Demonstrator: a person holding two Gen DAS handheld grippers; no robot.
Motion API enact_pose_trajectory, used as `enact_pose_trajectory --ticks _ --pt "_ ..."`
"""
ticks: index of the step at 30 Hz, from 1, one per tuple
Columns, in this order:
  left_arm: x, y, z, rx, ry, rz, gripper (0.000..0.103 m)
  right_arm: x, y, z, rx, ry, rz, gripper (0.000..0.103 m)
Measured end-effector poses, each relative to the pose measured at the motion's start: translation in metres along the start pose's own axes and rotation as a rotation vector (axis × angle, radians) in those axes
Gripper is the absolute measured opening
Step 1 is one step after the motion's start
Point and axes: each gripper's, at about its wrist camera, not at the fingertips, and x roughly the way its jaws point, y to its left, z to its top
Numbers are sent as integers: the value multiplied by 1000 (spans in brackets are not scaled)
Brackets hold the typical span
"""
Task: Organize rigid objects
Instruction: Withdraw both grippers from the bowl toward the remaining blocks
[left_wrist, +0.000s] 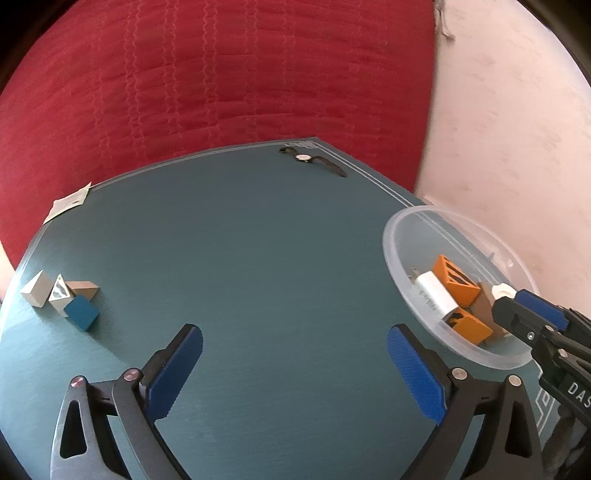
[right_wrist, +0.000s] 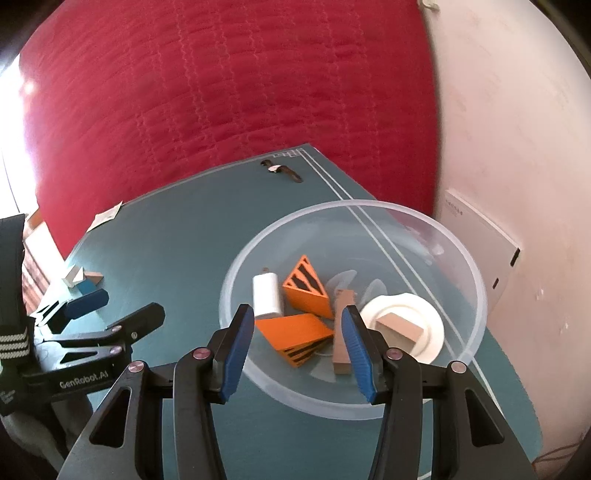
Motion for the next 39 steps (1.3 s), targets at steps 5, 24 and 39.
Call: enact_pose_trajectory --ticks 5,24,39 --pt "-1 12 -1 -8 0 27 102 -1 15 0 -41 -9 10 51" --pt "-10 66 -9 -51 3 133 102 30 92 4 -164 52 131 51" --pt "-23 155 -23 -166 18 277 102 67 155 -1 -247 144 247 51"
